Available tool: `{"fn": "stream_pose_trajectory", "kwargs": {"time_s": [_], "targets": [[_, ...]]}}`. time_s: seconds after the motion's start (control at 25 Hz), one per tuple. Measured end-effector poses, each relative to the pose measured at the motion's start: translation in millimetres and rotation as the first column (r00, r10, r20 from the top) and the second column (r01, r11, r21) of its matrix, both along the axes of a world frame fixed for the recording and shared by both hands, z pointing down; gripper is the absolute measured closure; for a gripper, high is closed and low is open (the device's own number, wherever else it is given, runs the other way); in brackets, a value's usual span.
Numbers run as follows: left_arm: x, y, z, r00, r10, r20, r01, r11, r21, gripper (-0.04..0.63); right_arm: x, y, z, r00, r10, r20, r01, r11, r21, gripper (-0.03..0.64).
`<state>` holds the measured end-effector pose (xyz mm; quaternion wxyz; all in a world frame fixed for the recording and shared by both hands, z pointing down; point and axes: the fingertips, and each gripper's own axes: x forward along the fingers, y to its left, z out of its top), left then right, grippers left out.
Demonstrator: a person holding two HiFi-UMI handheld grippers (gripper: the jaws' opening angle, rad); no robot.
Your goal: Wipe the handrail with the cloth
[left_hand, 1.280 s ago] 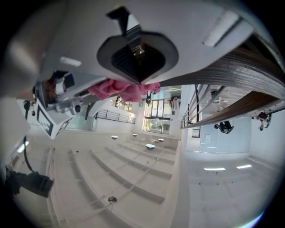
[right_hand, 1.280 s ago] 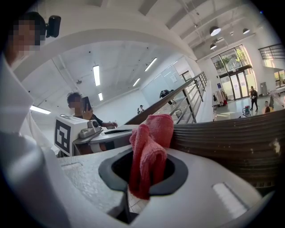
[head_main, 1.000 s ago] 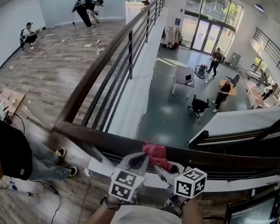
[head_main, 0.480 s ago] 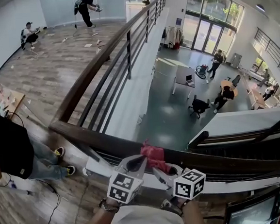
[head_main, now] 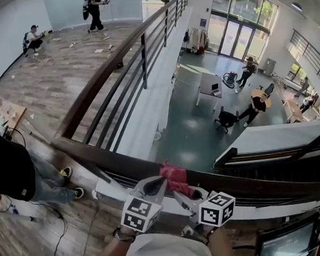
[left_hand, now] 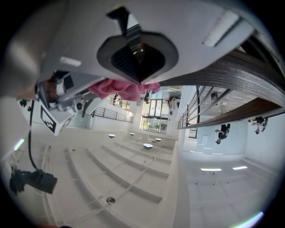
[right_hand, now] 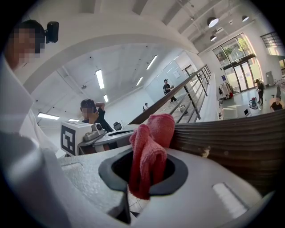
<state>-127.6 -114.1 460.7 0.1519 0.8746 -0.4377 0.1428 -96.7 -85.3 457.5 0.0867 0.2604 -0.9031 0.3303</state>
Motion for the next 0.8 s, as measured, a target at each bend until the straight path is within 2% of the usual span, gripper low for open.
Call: {"fn": "stream_pose_trajectory", "kwargs": {"time_s": [0.32, 0.52, 0.8], "targets": [[12.6, 0.2, -0.5, 1.0, 0.011, 0.0, -0.011, 1.0, 0.001, 0.591, 12.7, 2.6, -1.9, 1.0, 0.001, 0.028, -0.001, 1.0, 0.001, 0.555], [24.2, 1.6, -0.7, 0.999, 0.019, 0.044, -0.019, 1.0, -0.007, 0.591, 21.3, 2.7, -0.7, 0.999, -0.001, 0.036, 0.001, 1.0, 0.005, 0.555], [30.9, 4.9, -2.8, 0.999, 0.017, 0.051, -0.017, 1.0, -0.001, 0.591, 28.6, 7.0, -3.3, 0.998, -0.008, 0.055, 0.007, 1.0, 0.02, 0.555]]}}
